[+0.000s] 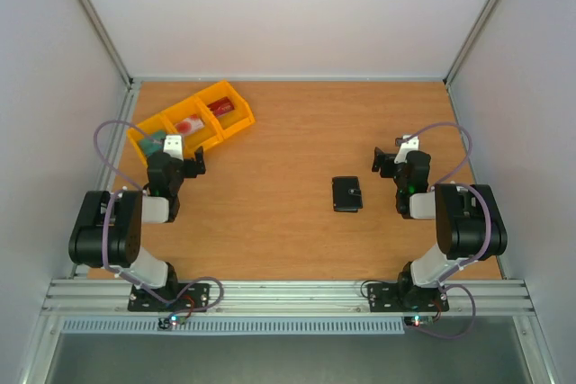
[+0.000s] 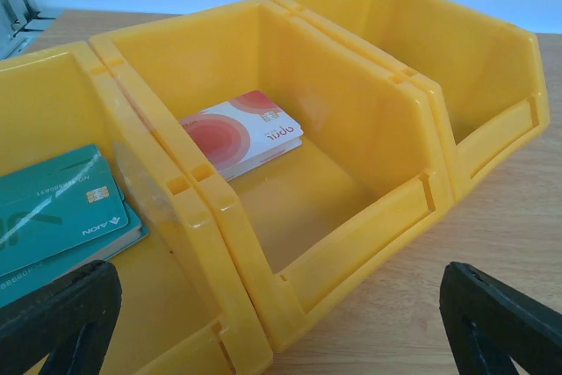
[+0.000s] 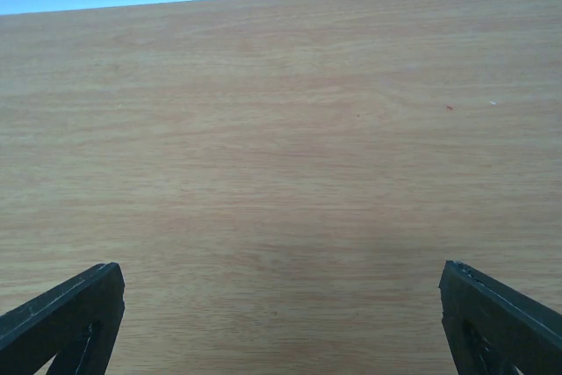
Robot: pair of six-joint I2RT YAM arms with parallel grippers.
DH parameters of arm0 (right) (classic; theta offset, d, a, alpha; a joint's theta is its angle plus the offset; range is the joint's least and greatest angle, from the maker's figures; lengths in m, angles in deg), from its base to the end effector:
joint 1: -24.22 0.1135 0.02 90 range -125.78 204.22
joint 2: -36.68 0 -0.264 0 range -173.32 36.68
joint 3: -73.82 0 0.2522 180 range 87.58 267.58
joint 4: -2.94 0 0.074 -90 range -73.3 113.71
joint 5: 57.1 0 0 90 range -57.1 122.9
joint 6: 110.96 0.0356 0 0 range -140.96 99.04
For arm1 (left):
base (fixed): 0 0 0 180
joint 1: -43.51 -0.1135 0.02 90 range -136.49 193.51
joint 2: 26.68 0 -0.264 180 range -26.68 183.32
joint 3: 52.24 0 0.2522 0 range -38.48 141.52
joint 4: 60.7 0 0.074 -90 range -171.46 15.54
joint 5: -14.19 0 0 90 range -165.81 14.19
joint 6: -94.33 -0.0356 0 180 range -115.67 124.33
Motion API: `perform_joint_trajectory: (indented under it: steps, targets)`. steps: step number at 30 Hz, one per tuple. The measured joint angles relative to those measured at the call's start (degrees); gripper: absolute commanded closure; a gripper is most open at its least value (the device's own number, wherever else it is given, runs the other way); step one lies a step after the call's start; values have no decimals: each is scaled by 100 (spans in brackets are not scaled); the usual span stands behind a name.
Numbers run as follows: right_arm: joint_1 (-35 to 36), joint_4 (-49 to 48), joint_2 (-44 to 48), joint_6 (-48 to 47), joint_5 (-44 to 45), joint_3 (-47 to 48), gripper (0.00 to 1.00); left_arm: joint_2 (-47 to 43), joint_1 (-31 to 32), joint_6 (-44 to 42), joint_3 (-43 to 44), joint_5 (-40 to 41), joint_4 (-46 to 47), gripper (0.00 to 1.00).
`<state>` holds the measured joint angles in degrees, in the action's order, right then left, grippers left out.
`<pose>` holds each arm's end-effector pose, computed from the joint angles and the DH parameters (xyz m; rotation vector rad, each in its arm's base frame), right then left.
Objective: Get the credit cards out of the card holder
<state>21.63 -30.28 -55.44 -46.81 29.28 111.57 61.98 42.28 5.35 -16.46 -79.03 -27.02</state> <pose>0.2787 -0.0104 0.1328 -0.4340 1.8996 -0.2683 0.2695 0.0038 0.1403 0.0006 1.9057 -0.0511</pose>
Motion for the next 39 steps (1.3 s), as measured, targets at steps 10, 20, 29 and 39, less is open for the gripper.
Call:
perform_joint_trajectory:
  steps: [10,20,29,39]
  targets:
    - [0,20,2,2,20,2,1,0,0,0,0,0,0,1]
    - [-9,3722,1683,442,439,1963,1,-776,-426,179,590,-299,-1287,1]
    - [754,7571,1902,1233,348,3700,1,-2208,-555,-52,1469,-1045,-3093,1]
    - [2538,10056,529,1705,1014,4146,1,-1897,-555,-1049,4306,-2015,-7261,1]
